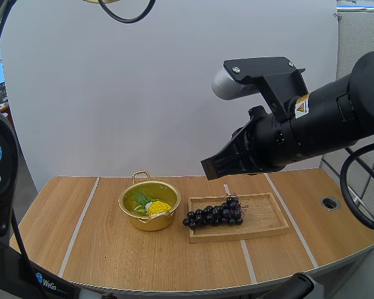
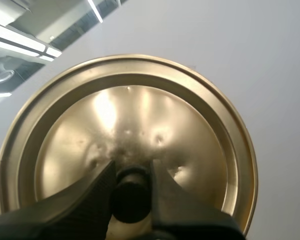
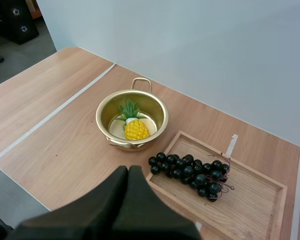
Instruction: Open the pot, put the pineapple inside, and close it
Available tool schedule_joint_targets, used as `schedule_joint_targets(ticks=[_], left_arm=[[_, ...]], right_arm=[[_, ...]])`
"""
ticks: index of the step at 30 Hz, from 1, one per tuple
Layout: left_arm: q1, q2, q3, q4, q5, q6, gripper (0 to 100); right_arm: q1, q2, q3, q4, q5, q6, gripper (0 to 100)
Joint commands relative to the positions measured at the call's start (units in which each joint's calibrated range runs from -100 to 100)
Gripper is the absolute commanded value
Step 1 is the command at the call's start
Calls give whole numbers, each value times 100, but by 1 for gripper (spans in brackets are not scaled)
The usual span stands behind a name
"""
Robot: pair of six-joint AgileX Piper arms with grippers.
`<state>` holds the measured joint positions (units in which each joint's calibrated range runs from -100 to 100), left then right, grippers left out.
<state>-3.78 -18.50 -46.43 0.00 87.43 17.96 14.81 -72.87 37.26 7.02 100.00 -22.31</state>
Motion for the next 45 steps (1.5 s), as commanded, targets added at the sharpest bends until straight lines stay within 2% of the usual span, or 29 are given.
schedule_joint_targets(ticks=[1, 15, 23, 36, 45], left_arm=[[-4, 13, -36, 70, 998, -36, 0], [-4, 313, 233, 70, 1257, -50, 0], [-4, 313, 1738, 58, 1257, -40, 0], [-4, 393, 4490, -1150, 1257, 472, 0], [-4, 590, 5909, -1431, 1257, 960, 0]], right_arm=[[-21, -64, 5, -50, 0, -1, 0], [-21, -64, 5, -50, 0, -1, 0], [-21, -64, 5, -112, 0, -1, 0], [-52, -64, 5, -186, 0, -1, 0], [-52, -64, 5, -186, 0, -1, 0]])
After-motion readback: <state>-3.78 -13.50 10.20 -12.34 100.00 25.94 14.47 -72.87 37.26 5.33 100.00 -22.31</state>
